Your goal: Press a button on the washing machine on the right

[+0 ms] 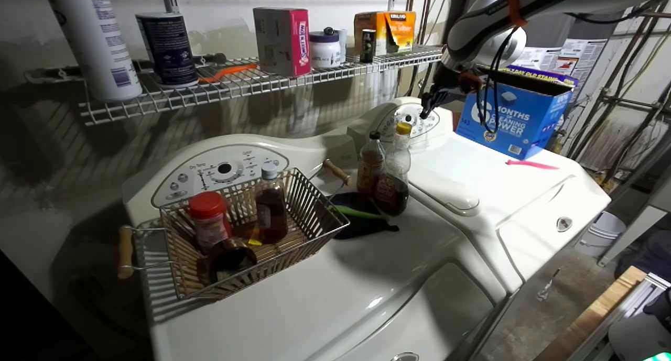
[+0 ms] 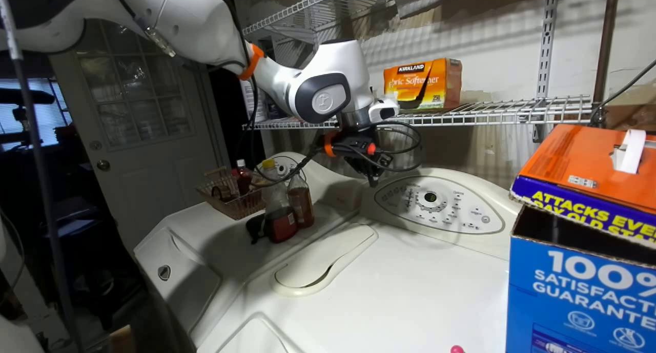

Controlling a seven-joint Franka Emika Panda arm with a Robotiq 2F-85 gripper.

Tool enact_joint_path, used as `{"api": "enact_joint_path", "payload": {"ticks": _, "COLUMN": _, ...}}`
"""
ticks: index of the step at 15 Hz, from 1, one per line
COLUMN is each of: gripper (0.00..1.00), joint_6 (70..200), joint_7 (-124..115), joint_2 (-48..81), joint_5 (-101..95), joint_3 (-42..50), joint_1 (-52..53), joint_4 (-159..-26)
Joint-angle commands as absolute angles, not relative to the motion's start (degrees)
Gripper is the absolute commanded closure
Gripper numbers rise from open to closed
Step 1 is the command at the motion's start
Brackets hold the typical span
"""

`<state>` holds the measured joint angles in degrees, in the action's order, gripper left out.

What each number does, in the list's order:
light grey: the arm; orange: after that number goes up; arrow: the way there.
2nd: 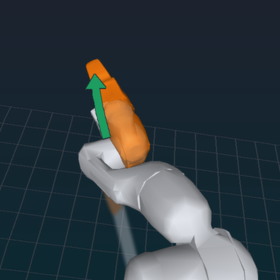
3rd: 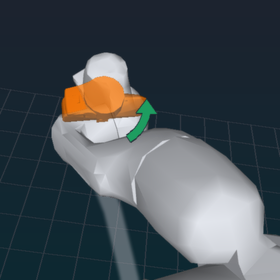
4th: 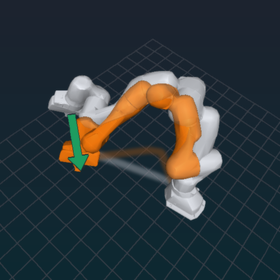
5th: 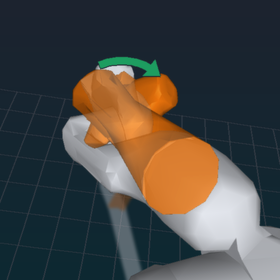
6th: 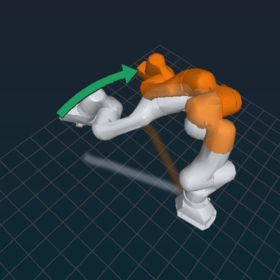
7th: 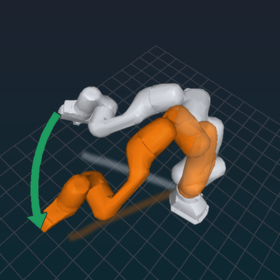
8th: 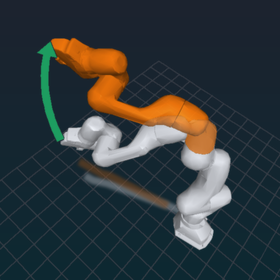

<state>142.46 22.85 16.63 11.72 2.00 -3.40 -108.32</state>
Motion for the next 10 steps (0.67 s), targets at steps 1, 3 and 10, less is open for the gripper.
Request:
{"api": "enact_joint_path", "payload": {"ticks": 1, "gripper": 0.99, "joint_6": 142.4, "joint_7": 22.3, "joint_2": 17.0, "joint_5": 10.9, "joint_3": 0.4, "joint_1": -4.8, "joint_4": -107.9}}
{"api": "enact_joint_path", "payload": {"ticks": 3, "gripper": 0.99, "joint_6": 142.4, "joint_7": 22.2, "joint_2": 17.3, "joint_5": 10.9, "joint_3": 0.4, "joint_1": -4.8, "joint_4": -107.6}}
{"api": "enact_joint_path", "payload": {"ticks": 10, "gripper": 1.00, "joint_6": 142.4, "joint_7": 22.3, "joint_2": 17.3, "joint_5": 10.9, "joint_3": 0.4, "joint_1": -4.9, "joint_4": -107.5}}
